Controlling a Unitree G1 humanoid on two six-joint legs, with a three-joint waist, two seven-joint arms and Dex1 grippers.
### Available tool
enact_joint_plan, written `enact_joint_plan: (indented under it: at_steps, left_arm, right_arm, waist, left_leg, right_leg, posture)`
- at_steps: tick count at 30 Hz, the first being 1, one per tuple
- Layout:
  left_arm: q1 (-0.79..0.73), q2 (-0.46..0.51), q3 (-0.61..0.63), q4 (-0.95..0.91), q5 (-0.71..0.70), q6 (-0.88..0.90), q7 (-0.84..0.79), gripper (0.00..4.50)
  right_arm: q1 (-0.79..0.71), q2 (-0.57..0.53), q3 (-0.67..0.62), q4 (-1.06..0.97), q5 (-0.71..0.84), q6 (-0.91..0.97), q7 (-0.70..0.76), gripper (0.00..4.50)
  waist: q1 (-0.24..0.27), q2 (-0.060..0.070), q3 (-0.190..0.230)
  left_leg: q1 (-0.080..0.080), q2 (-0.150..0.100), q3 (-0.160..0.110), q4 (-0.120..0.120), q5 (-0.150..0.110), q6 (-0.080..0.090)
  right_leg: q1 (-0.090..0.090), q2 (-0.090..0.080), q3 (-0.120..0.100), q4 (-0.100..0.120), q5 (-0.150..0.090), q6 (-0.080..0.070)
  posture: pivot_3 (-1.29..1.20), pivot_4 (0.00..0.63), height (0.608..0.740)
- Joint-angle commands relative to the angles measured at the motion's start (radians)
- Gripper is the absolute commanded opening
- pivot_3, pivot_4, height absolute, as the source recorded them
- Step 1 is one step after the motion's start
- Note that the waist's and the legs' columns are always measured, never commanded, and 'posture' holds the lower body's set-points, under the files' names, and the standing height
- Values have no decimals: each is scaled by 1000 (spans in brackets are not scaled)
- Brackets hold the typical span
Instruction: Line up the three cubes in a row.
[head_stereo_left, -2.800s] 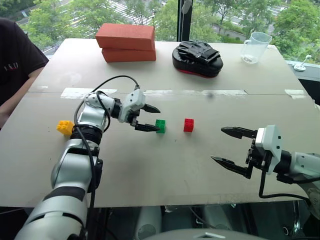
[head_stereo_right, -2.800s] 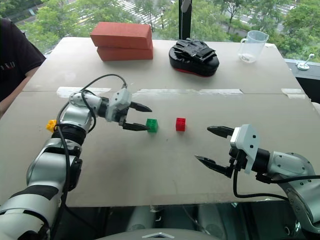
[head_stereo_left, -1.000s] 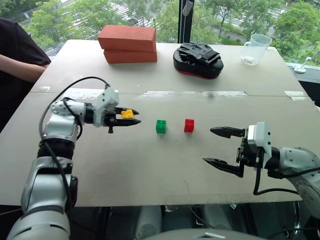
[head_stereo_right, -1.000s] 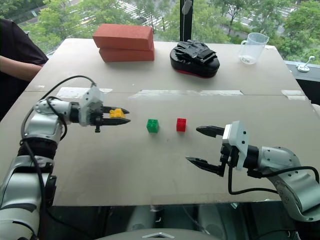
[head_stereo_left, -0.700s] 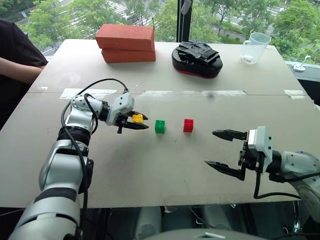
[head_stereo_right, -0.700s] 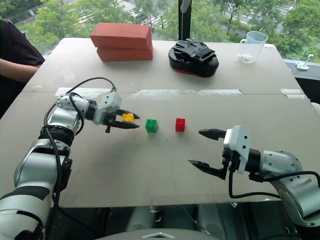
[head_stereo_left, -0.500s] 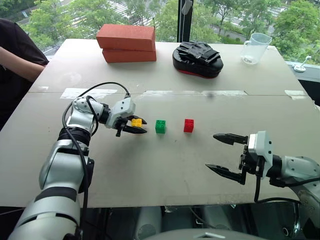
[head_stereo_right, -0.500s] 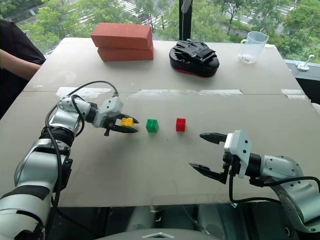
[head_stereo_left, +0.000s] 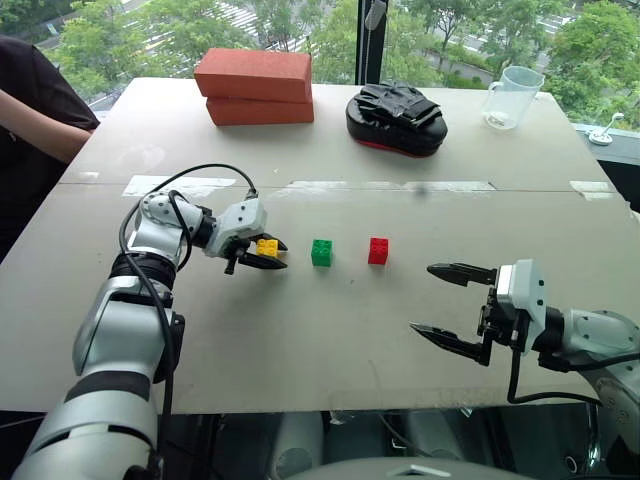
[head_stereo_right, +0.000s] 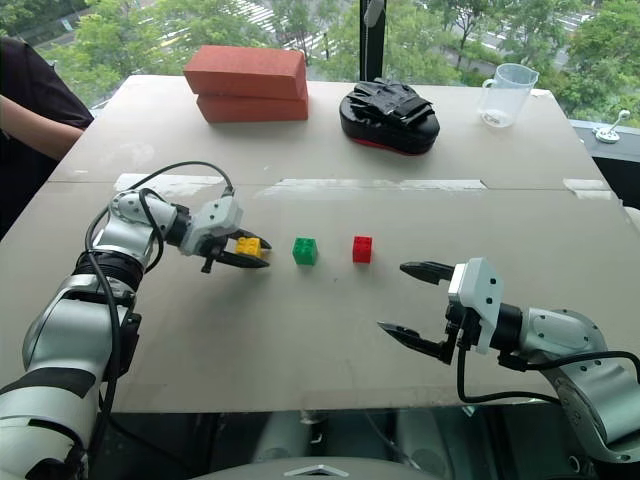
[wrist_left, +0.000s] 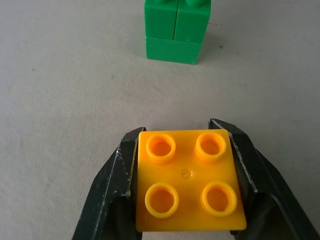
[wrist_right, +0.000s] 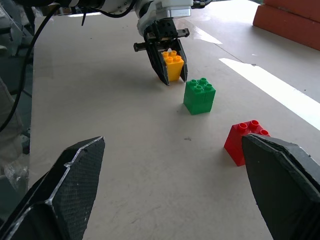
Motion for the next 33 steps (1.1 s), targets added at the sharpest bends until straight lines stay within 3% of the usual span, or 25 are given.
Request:
enact_joint_plan:
  at_steps: [1, 7, 8, 12, 13, 17, 23, 28, 30, 33]
  left_arm:
    - [-28, 4, 12, 11, 10, -29, -4, 1347]
    - [-36, -2, 8, 25, 17, -38, -4, 1347]
    - [-38, -4, 11, 25, 14, -37, -4, 2393]
    - [-39, -5, 19, 20, 5, -34, -4, 4074]
    - [-29, 7, 24, 2, -16, -32, -4, 4292]
    - [24, 66, 65, -89, -111, 14, -4, 4292]
    - [254, 174, 221, -487, -340, 344, 21, 4292]
    - [653, 201, 486, -984, -563, 747, 275, 4292]
    - [836, 157, 603, -1182, -638, 861, 407, 4292]
    - [1099, 61, 716, -1393, -647, 887, 542, 4292]
  right_arm:
    - [-12, -4, -8, -44, 7, -11, -1, 4500]
    - [-17, -3, -11, -48, 16, -10, 0, 4500]
    - [-17, -2, -12, -50, 19, -10, 0, 4500]
    - [-15, -1, -10, -55, 22, -10, 0, 4500]
    - [-15, -2, -13, -56, 26, -7, 1, 4500]
    - [-7, -7, -23, -55, 34, -8, 8, 4500]
    - [11, -12, -40, -37, 42, -18, 29, 4500]
    - [46, -23, -86, -6, 51, -23, 51, 4500]
    - [81, -31, -128, 12, 58, -23, 59, 4500]
    - [153, -42, -210, 42, 69, -26, 74, 4500]
  waist:
    - [0, 0, 0]
    - [0, 0, 0]
    - [0, 0, 0]
    - [0, 0, 0]
    - [0, 0, 0]
    - [-4, 0, 0]
    - [-16, 0, 0]
    - [-29, 1, 0]
    - [-26, 1, 0]
    - [-23, 1, 0]
  left_leg:
    - [0, 0, 0, 0, 0, 0]
    - [0, 0, 0, 1, 0, 0]
    - [0, 0, 0, 1, 0, 0]
    - [0, 0, 0, 1, 0, 0]
    - [0, 0, 0, 1, 0, 0]
    - [0, 0, 0, 2, 0, 0]
    - [0, 2, -3, 2, 0, 0]
    - [2, 4, -4, 2, 0, 0]
    - [3, 4, -4, 2, 0, 0]
    - [6, 3, -3, 0, 0, 0]
  right_leg:
    - [0, 0, 0, 0, 0, 0]
    - [0, 0, 0, 0, 0, 0]
    - [0, 0, 0, 0, 0, 0]
    - [0, 0, 0, 0, 0, 0]
    - [0, 0, 0, 0, 0, 0]
    - [0, 0, 0, 1, 0, 0]
    - [0, 0, 0, 2, 0, 0]
    - [1, -3, 2, 3, 0, 0]
    - [1, -4, 1, 3, 0, 0]
    - [3, -6, 2, 2, -1, -1]
  posture:
    - [0, 150, 740]
    - [0, 150, 740]
    - [0, 150, 740]
    - [0, 150, 740]
    - [0, 150, 740]
    - [0, 150, 740]
    - [0, 150, 740]
    - [0, 150, 740]
    - [0, 150, 740]
    - [0, 150, 740]
